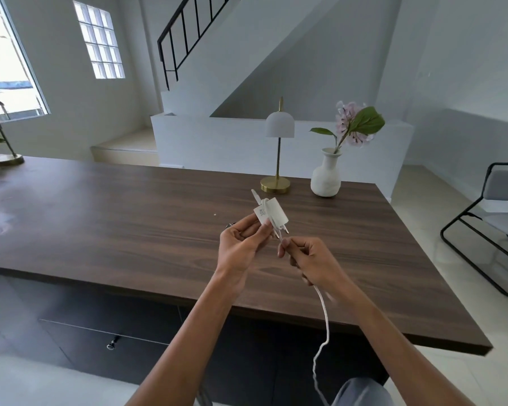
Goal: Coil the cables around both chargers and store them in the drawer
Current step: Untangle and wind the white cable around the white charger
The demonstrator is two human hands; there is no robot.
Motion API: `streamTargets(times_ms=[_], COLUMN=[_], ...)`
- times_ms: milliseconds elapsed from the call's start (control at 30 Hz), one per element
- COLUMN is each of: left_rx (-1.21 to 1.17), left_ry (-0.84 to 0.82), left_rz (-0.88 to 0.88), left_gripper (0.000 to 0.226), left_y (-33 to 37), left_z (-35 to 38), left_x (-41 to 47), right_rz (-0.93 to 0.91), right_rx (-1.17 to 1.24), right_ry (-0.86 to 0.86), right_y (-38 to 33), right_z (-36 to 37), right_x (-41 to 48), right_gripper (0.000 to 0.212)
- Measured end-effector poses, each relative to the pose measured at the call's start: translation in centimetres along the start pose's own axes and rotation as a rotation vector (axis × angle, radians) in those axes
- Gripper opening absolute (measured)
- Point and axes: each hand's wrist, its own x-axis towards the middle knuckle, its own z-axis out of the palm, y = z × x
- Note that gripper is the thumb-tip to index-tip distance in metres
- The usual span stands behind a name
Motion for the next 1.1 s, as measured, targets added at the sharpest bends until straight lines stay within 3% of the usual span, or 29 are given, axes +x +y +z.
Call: streamTargets(times_ms=[200, 400, 667, 833, 933, 1100], left_rx=[0.136, 0.389, 0.681, 0.669, 0.564, 0.399], left_ry=[0.107, 0.139, -0.003, -0.009, -0.127, -0.247], left_rz=[0.064, 0.161, 0.260, 0.211, 0.147, 0.078], left_gripper=[0.037, 0.043, 0.036, 0.035, 0.035, 0.031], left_y=[-0.2, -0.4, -0.3, -0.8, -0.3, 0.6], left_z=[0.3, -0.2, 0.1, 0.0, -0.2, -0.5], left_x=[0.4, 1.2, 0.4, -0.1, -0.5, -0.8], right_rz=[-0.148, -0.151, -0.193, -0.278, -0.328, -0.309], right_rx=[-0.300, -0.550, -0.789, -0.767, -0.750, -0.516], right_ry=[0.056, 0.101, 0.115, 0.190, 0.155, 0.119], right_y=[-0.3, -2.9, -7.5, -10.1, -11.0, -9.8], right_z=[0.1, -1.1, -3.1, -5.6, -6.6, -6.9], right_x=[-1.2, -2.1, -1.4, 1.5, 3.3, 4.9], right_gripper=[0.031, 0.025, 0.017, 0.028, 0.029, 0.052])
